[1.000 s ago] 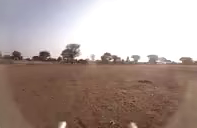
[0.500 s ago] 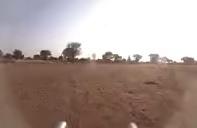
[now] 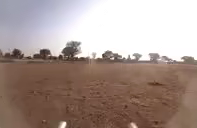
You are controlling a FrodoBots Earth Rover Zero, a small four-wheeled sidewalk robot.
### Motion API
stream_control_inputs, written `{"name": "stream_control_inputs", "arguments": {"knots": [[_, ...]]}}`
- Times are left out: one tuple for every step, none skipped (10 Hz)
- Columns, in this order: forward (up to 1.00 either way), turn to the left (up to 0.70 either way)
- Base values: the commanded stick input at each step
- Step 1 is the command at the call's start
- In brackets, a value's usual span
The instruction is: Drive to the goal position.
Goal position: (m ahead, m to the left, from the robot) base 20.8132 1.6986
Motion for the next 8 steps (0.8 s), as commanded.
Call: {"name": "stream_control_inputs", "arguments": {"knots": [[0.70, 0.00], [0.70, 0.00], [0.70, 0.00], [0.70, 0.00], [0.70, 0.00], [0.70, 0.00], [0.70, 0.00], [0.70, 0.00]]}}
